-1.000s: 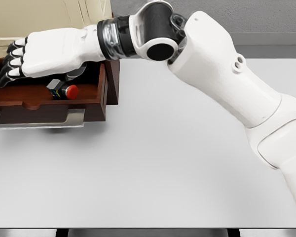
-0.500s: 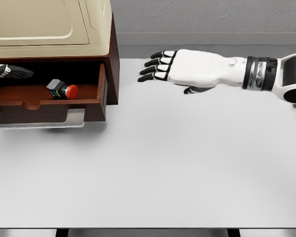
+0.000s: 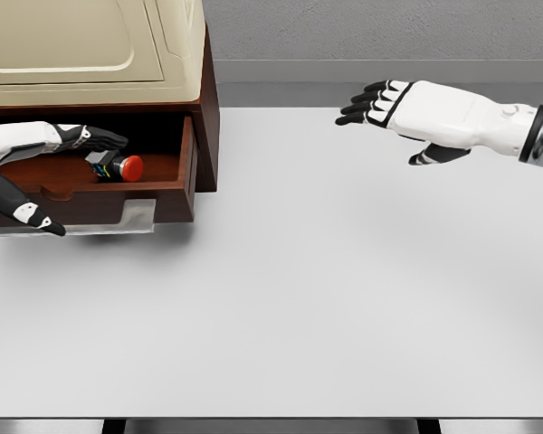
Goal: Open the cabinet drawer with left arm, and place a switch into the drawer with right arm
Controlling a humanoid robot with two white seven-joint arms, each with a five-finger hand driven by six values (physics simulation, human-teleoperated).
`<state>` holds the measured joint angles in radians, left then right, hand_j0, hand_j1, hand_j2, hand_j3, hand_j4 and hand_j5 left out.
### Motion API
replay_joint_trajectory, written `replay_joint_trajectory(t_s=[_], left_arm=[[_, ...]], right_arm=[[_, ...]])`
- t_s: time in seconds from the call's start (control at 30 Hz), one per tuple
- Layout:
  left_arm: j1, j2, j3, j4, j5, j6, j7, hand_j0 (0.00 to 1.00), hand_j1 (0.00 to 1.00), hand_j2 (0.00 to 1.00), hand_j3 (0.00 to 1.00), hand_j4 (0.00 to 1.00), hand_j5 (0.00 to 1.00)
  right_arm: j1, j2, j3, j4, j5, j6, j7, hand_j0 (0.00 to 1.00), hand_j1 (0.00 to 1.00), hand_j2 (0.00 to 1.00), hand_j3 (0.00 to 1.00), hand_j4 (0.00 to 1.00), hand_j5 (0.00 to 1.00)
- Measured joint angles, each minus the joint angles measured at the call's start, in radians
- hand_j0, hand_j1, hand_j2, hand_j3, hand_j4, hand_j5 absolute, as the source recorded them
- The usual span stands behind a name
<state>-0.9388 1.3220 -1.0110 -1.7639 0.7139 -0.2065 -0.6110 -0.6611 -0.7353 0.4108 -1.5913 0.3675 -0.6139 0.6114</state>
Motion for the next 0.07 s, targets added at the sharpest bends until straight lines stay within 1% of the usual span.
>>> replay_joint_trajectory(t_s=[0.07], left_arm=[[0.0, -0.003, 0.0, 0.0, 0.0, 0.001, 0.0, 1.0, 1.0, 1.0, 1.0, 1.0, 1.0]], right_arm=[[0.002, 0.0, 0.002, 0.001, 0.0, 0.0, 0.0, 1.0, 1.0, 1.0, 1.0, 1.0, 1.0]])
